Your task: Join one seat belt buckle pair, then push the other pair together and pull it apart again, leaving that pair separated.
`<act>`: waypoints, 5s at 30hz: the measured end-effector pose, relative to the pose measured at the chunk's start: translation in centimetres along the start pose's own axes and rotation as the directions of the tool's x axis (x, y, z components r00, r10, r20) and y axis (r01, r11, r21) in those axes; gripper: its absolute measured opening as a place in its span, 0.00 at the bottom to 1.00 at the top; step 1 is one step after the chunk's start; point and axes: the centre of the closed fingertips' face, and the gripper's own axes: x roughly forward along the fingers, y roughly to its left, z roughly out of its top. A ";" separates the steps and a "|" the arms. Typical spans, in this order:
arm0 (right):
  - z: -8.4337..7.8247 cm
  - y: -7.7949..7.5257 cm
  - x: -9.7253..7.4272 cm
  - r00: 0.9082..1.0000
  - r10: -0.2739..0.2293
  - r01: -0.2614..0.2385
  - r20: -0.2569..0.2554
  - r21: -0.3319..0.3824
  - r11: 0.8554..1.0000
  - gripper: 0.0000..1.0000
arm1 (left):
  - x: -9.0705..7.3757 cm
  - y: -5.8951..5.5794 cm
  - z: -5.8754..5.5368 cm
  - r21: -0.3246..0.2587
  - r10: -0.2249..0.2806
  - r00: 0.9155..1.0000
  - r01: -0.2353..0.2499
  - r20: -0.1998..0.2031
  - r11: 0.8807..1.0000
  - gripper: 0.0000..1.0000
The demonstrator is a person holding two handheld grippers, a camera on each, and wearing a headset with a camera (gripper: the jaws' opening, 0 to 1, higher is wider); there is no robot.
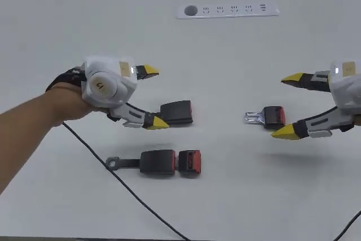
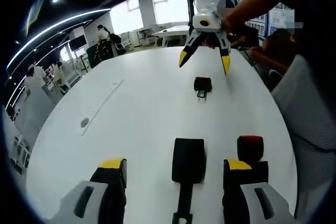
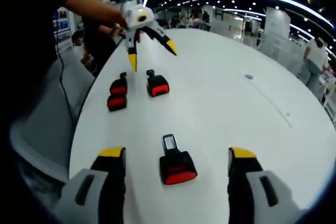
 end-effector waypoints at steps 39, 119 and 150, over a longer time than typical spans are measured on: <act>-4.8 0.0 3.1 0.989 0.121 -0.128 -0.081 -0.088 0.988 0.36 | 4.2 -1.8 -4.0 0.006 -0.163 0.982 0.165 -0.099 0.986 0.34; 4.6 2.9 13.2 0.980 0.185 -0.190 -0.067 -0.089 0.978 0.34 | 4.8 -2.5 -3.8 0.060 -0.259 0.962 0.264 -0.090 0.963 0.33; 5.8 3.7 14.3 0.984 0.125 -0.131 -0.126 -0.045 0.990 0.34 | 4.7 -2.6 -4.0 0.073 -0.255 0.961 0.264 -0.108 0.962 0.34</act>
